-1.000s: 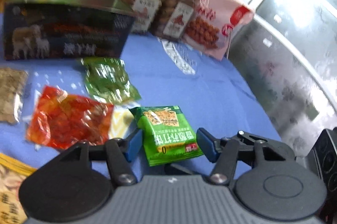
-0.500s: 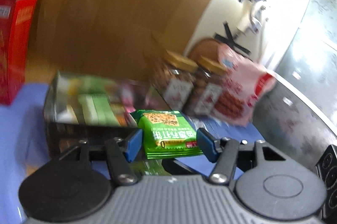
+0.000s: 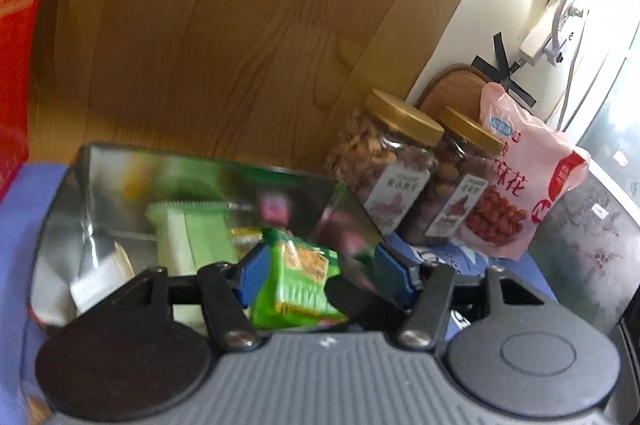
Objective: Organize snacks
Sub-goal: 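Drop the green biscuit packet into the black tin box, then grasp the clear peanut bag with the left tool and lift it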
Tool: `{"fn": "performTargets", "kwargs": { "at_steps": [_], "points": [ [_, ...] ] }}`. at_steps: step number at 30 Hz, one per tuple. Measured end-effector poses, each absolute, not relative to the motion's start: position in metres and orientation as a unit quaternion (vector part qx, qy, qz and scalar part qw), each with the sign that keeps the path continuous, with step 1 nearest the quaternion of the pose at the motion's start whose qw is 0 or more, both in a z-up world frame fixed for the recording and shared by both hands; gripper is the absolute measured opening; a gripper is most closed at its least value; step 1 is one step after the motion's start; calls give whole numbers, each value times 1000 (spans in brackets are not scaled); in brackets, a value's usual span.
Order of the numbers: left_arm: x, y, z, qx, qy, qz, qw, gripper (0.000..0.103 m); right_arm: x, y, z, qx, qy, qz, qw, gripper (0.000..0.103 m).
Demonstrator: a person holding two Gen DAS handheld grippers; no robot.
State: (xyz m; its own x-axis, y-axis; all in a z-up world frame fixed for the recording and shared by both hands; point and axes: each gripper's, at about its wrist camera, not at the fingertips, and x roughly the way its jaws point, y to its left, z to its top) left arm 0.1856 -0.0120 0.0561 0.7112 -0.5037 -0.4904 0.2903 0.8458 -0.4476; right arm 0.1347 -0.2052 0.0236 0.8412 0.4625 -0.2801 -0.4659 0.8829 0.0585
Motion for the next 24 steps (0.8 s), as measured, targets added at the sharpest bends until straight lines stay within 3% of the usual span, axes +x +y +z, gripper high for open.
{"fn": "performTargets", "kwargs": {
  "at_steps": [5,11,16,18,20,24],
  "points": [
    [154,4,76,-178,281,-228,915,61,111,-208,33,7,141,253,957,47],
    [87,75,92,-209,211,-183,937,67,67,-212,33,29,125,311,942,48],
    [57,134,52,-269,254,-120,921,67,62,-177,10,12,207,368,906,49],
    [52,144,36,-283,277,-110,912,67,63,-161,5,0,235,383,893,54],
    [51,148,23,-291,296,-113,903,67,69,-151,1,9,260,393,882,70],
    [60,144,7,-306,325,-130,886,67,97,-148,-9,74,325,387,860,71]
  ]
}}
